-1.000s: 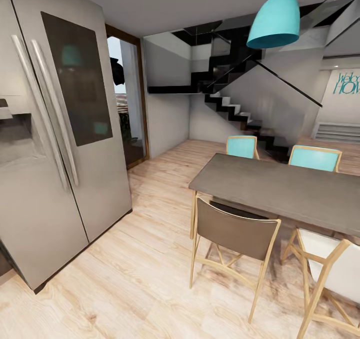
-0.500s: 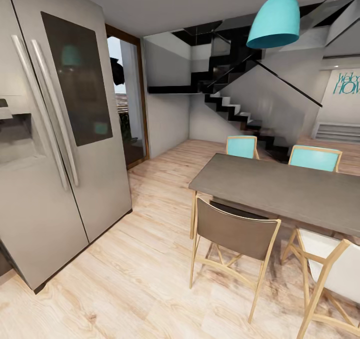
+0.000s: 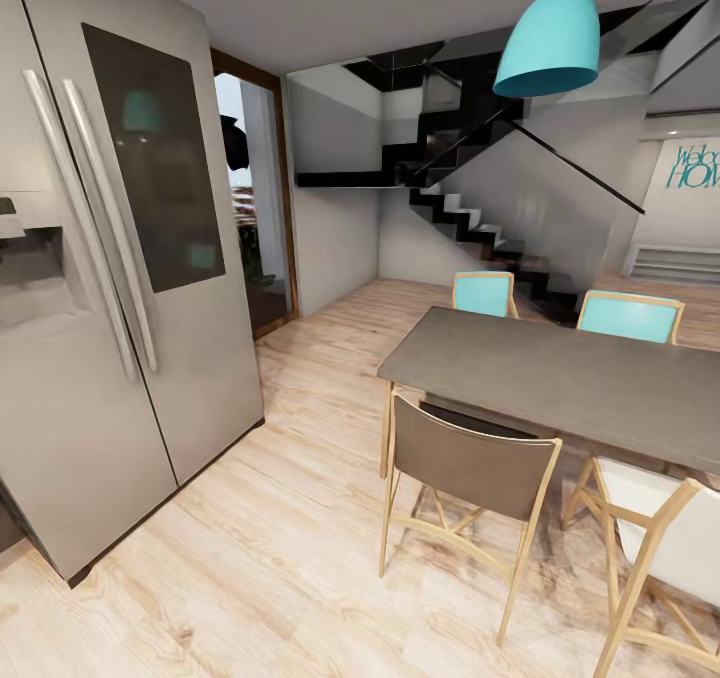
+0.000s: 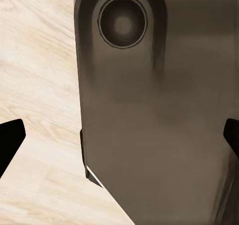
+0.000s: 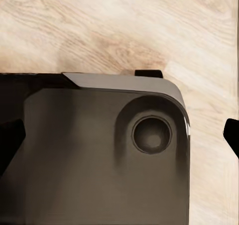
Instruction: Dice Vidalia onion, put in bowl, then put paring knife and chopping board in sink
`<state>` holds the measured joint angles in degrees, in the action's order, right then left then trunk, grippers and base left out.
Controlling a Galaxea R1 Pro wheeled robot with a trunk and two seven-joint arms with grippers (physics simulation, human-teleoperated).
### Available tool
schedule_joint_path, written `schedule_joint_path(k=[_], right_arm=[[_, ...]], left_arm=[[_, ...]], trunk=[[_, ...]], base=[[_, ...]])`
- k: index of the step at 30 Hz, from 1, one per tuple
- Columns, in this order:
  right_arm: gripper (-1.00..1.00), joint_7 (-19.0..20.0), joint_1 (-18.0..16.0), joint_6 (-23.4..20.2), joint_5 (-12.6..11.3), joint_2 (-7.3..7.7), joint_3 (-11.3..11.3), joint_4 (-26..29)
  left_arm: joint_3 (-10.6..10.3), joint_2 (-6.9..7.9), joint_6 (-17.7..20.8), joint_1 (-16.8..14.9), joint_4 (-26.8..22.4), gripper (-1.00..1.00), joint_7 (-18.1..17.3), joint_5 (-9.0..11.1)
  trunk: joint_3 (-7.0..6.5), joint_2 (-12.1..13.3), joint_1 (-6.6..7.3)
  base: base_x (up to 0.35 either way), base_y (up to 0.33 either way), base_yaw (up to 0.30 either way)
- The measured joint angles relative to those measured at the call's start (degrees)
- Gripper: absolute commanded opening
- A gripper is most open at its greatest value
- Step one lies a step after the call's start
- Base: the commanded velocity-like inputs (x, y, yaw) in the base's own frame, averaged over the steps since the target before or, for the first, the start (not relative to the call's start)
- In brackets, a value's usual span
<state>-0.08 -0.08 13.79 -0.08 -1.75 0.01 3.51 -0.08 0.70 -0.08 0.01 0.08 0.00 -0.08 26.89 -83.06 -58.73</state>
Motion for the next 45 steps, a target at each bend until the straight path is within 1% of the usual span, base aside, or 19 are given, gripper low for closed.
schedule_joint_path(k=[6,17,24,28,32,34,36,38,40,43,45], right_arm=[[1.00,0.00,0.00,1.48,0.00,0.00,0.01,-0.04],[1.00,0.00,0.00,1.70,0.00,-0.05,0.00,-0.07],[1.00,0.00,0.00,1.71,0.00,-0.08,0.00,-0.06],[1.00,0.00,0.00,1.71,0.00,-0.09,0.00,-0.09],[1.00,0.00,0.00,1.77,0.09,0.00,0.04,-0.01],[1.00,0.00,0.00,1.99,0.13,0.28,0.03,0.08],[1.00,0.00,0.00,2.68,0.15,0.43,0.03,0.58],[1.00,0.00,0.00,3.99,0.17,0.52,0.07,1.94],[1.00,0.00,-0.01,6.02,0.22,0.58,0.08,4.60],[1.00,-0.05,0.00,6.86,0.23,0.60,0.03,7.97],[1.00,-0.04,-0.01,7.04,0.21,0.59,0.02,10.88]], left_arm=[[0.00,0.00,0.00,0.00,0.00,1.00,0.00,0.00],[-0.03,-0.06,0.00,0.00,0.00,1.00,0.00,0.13],[0.18,-0.39,0.00,-0.01,-0.25,1.00,0.00,0.18],[0.29,-0.39,0.00,-0.02,-3.46,1.00,0.02,0.23],[0.36,-0.22,0.00,-0.02,-9.12,1.00,0.07,0.35],[0.38,-0.17,0.00,-0.02,-12.05,1.00,0.07,0.38],[0.39,-0.21,0.00,-0.02,-13.95,1.00,0.08,0.39],[0.40,-0.24,0.00,-0.02,-15.61,1.00,0.08,0.39],[0.40,-0.25,0.00,-0.02,-18.20,1.00,0.08,0.39],[0.40,-0.15,-0.03,-0.02,-21.39,1.00,0.08,0.40],[0.40,0.01,-0.64,-0.02,-24.38,1.00,0.08,0.39]], trunk=[[0.00,0.00,0.00],[0.00,0.00,0.00],[0.00,0.00,0.00],[-0.01,0.00,0.00],[-0.01,0.00,0.00],[-0.01,0.00,0.00],[-0.01,0.00,0.00],[-0.01,0.00,0.00],[-0.02,0.00,0.00],[-0.01,0.00,0.00],[-0.02,0.00,0.00]], base=[[0.000,0.000,0.000],[0.000,0.000,0.000],[0.000,0.000,0.000],[0.000,0.000,0.000],[0.000,0.000,0.000],[0.000,0.000,0.000],[0.000,0.000,0.000],[0.000,0.000,0.000],[0.000,0.000,0.000],[0.000,0.000,0.000],[0.000,0.000,0.000]])
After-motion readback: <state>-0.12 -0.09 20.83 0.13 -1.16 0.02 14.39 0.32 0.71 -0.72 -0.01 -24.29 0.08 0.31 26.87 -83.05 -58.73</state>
